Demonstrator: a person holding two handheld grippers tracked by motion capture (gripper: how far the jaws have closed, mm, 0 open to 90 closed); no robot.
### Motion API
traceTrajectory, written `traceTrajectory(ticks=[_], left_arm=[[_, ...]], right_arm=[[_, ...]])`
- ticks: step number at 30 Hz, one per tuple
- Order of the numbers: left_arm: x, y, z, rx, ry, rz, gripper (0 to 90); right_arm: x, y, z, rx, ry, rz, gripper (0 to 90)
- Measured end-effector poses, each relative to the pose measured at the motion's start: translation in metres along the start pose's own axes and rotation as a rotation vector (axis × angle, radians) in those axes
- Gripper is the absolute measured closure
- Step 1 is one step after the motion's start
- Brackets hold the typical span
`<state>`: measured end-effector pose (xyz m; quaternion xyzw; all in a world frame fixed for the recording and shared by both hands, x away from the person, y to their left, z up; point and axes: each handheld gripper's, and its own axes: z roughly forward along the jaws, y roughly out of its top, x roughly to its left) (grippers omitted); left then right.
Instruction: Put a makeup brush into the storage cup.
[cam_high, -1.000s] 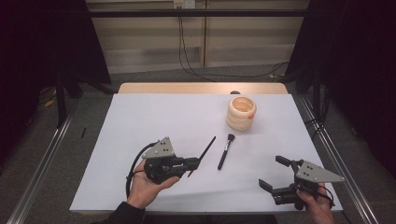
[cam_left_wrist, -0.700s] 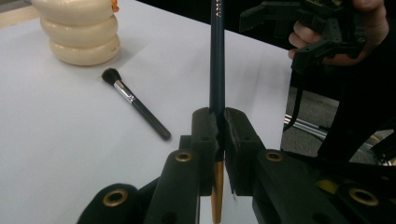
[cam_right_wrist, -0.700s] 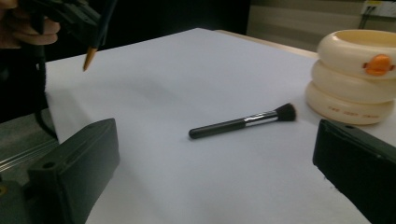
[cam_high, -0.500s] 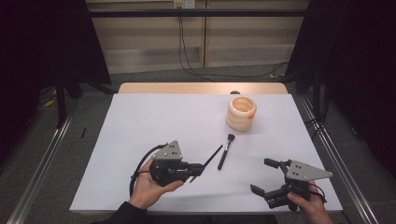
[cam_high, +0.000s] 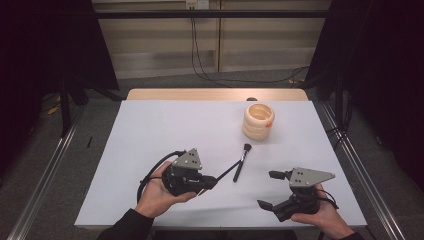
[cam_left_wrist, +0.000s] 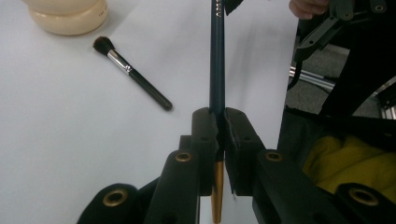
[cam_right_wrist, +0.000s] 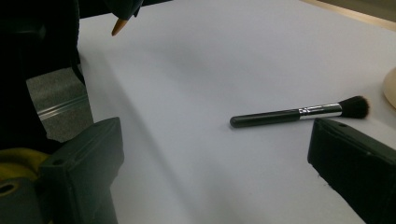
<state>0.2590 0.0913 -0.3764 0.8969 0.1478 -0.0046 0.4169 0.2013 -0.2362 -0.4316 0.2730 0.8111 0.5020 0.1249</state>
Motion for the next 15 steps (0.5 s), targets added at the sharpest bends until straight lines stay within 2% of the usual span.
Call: traceTrajectory(ticks=[3,5,6,8,9,11,12,15], left_arm=[[0.001,0.0,0.002,0.026,0.007,0.008,83.4],[0.001,0.0,0.003,0.025,0.003,0.002,83.4],[0.001,0.001,0.003,0.056,-0.001,0.031,83.4],[0.0,0.001,0.005,0.049,-0.005,0.019,83.4],[0.0,0.003,0.004,0.088,-0.002,0.053,83.4],[0.001,0.004,0.003,0.099,0.001,0.061,83.4],[-0.001,0.005,0.002,0.099,0.004,0.043,83.4],[-0.001,0.005,0.002,0.114,0.004,0.056,83.4]], right_arm=[[0.0,0.005,0.004,0.005,0.015,-0.005,4.2],[0.001,0.007,0.005,0.005,0.015,-0.002,3.6],[0.002,0.009,0.007,0.012,0.02,0.002,3.8],[0.002,0.01,0.008,0.017,0.025,0.001,4.0],[0.003,0.012,0.011,0.027,0.034,0.0,4.0],[0.003,0.014,0.012,0.033,0.038,-0.003,3.8],[0.004,0.016,0.014,0.045,0.034,-0.012,2.9],[0.004,0.019,0.018,0.056,0.046,-0.009,2.4]])
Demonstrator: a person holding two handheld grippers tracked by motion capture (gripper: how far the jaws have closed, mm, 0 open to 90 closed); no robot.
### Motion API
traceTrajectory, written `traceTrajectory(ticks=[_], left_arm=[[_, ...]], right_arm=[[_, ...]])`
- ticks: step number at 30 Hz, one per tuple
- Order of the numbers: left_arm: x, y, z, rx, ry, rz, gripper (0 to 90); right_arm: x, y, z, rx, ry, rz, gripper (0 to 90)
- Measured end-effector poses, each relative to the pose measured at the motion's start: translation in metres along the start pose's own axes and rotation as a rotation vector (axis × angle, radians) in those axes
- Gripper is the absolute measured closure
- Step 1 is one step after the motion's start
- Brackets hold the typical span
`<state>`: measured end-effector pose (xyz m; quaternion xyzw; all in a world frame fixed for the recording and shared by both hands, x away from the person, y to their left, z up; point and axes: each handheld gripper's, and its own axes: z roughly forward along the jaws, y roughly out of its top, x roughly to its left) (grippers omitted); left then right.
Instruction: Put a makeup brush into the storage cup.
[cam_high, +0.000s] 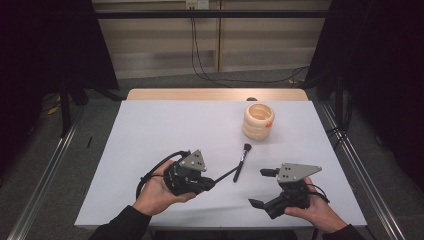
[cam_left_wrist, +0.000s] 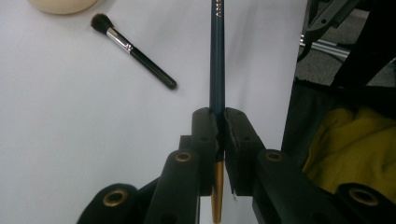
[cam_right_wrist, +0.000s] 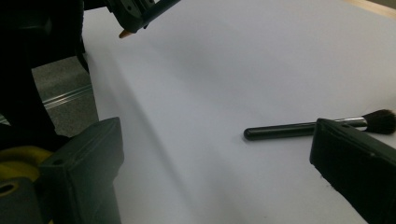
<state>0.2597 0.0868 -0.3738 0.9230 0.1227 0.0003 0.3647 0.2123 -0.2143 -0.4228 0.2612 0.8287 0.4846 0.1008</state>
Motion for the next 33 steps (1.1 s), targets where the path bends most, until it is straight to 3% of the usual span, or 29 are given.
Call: traceTrajectory(ticks=[1,4,6,7,11,14,15,17,18,19,25,28,30,31,33], left_arm=[[0.0,0.0,0.001,0.03,-0.007,0.004,83.3],[-0.001,-0.001,0.003,0.049,-0.014,0.003,83.4],[-0.002,-0.001,0.006,0.07,-0.016,0.015,83.4],[-0.003,0.0,0.009,0.099,-0.015,0.015,83.4],[-0.004,0.002,0.011,0.134,-0.018,0.03,83.4],[-0.004,0.002,0.016,0.164,-0.024,0.038,83.3],[-0.004,0.003,0.02,0.207,-0.028,0.08,83.4],[-0.006,0.002,0.024,0.212,-0.033,0.065,83.4],[-0.005,0.003,0.025,0.23,-0.034,0.091,83.4],[-0.005,0.003,0.025,0.23,-0.034,0.091,83.3],[-0.008,0.005,0.033,0.259,-0.03,0.084,83.3],[-0.007,0.006,0.034,0.277,-0.035,0.108,83.3],[-0.008,0.006,0.037,0.267,-0.033,0.101,83.3],[-0.007,0.007,0.037,0.296,-0.037,0.131,83.3],[-0.009,0.006,0.04,0.304,-0.035,0.125,83.3]], right_arm=[[0.0,0.001,0.001,0.005,0.003,-0.006,2.4],[-0.001,0.003,0.002,0.032,0.006,0.001,2.4],[-0.002,0.006,0.002,0.05,0.011,-0.02,1.8],[-0.003,0.008,0.002,0.079,0.032,-0.052,1.8],[-0.005,0.015,0.006,0.13,0.058,-0.073,4.7],[-0.008,0.017,0.008,0.152,0.05,-0.079,3.3],[-0.009,0.02,0.009,0.171,0.067,-0.078,9.2],[-0.008,0.022,0.01,0.192,0.077,-0.092,9.1],[-0.008,0.024,0.011,0.204,0.088,-0.096,10.0],[-0.008,0.024,0.011,0.204,0.088,-0.096,10.0],[-0.009,0.029,0.016,0.26,0.166,-0.108,18.1],[-0.01,0.031,0.019,0.281,0.161,-0.12,16.5],[-0.011,0.032,0.022,0.291,0.163,-0.113,18.9],[-0.012,0.031,0.023,0.294,0.16,-0.112,19.9],[-0.012,0.031,0.027,0.31,0.166,-0.114,23.6]])
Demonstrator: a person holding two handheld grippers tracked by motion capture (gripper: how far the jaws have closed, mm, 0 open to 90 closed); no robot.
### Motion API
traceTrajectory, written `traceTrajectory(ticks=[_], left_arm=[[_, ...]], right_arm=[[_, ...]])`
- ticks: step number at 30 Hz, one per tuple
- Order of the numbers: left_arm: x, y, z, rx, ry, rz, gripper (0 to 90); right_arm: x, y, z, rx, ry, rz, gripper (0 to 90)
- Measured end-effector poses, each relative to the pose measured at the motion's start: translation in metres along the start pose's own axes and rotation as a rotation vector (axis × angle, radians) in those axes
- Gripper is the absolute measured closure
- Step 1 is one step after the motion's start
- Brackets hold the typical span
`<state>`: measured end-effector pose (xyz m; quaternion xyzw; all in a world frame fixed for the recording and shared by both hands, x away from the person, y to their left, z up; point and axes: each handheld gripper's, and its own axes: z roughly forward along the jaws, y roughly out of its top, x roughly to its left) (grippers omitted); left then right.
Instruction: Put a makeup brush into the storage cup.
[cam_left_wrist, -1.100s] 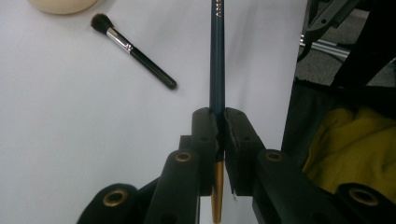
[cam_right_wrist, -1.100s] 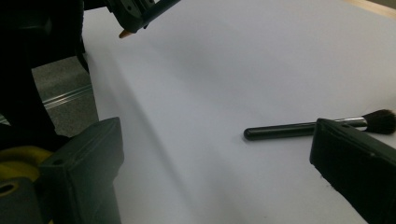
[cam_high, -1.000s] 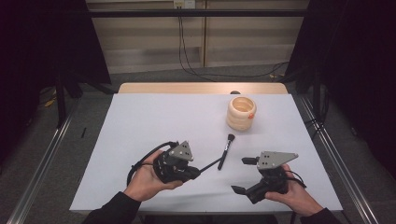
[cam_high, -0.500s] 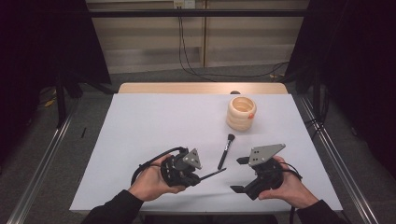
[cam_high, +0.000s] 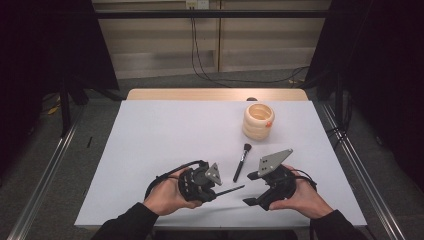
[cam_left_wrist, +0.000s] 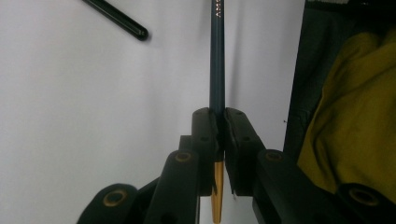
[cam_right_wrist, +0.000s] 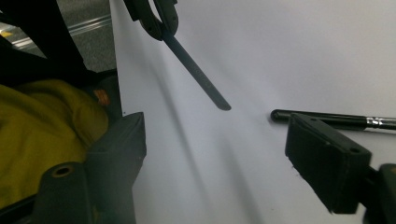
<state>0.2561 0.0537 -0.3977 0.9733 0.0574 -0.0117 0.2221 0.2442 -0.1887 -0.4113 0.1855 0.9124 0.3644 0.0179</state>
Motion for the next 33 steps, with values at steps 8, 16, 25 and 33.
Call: traceTrajectory(ticks=[8,16,25,33], left_arm=[[-0.003,0.006,0.004,0.037,-0.014,0.022,83.3],[-0.002,0.007,0.008,0.064,-0.023,0.026,83.3],[-0.005,0.01,0.017,0.083,-0.035,0.049,83.3],[-0.012,0.013,0.027,0.058,-0.042,0.034,83.3]], right_arm=[[-0.002,0.013,0.007,0.096,0.085,-0.044,40.9],[-0.004,0.016,0.02,0.161,0.114,-0.074,48.4],[-0.007,0.019,0.029,0.193,0.149,-0.091,61.6],[-0.002,0.019,0.035,0.216,0.205,-0.112,71.1]])
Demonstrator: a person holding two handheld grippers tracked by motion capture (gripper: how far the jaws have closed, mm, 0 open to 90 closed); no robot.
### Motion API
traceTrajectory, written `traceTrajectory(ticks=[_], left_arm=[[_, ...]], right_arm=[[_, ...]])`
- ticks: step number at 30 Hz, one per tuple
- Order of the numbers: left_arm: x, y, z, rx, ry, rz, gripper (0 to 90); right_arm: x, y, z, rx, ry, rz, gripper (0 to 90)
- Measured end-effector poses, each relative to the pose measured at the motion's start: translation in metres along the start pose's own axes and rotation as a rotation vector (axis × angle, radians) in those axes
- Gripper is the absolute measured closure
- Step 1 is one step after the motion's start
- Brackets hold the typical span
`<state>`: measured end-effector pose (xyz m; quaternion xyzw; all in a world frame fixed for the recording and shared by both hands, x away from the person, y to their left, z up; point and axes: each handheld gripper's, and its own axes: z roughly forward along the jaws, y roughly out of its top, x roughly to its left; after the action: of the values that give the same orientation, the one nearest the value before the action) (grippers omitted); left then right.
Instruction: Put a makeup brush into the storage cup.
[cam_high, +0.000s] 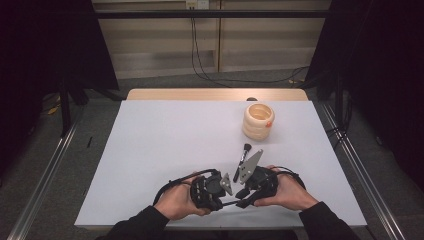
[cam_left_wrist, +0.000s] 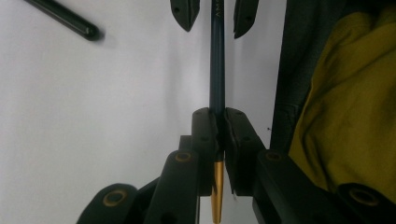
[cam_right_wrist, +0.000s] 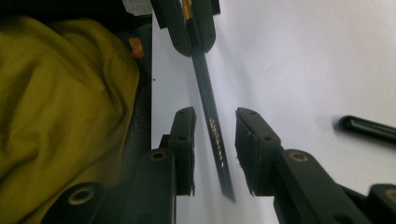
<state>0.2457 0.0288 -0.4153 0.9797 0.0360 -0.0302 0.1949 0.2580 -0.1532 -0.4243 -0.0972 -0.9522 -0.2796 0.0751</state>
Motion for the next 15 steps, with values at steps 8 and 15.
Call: traceTrajectory(ticks=[8,15], left_arm=[[0.0003,-0.0006,-0.0021,-0.002,0.003,0.016,83.2],[0.0028,0.001,-0.0065,0.001,-0.016,0.037,82.3]], right_arm=[[0.0016,0.0007,0.0016,-0.016,0.011,-0.03,78.9],[0.0031,-0.0001,0.0021,-0.004,0.018,-0.053,85.0]])
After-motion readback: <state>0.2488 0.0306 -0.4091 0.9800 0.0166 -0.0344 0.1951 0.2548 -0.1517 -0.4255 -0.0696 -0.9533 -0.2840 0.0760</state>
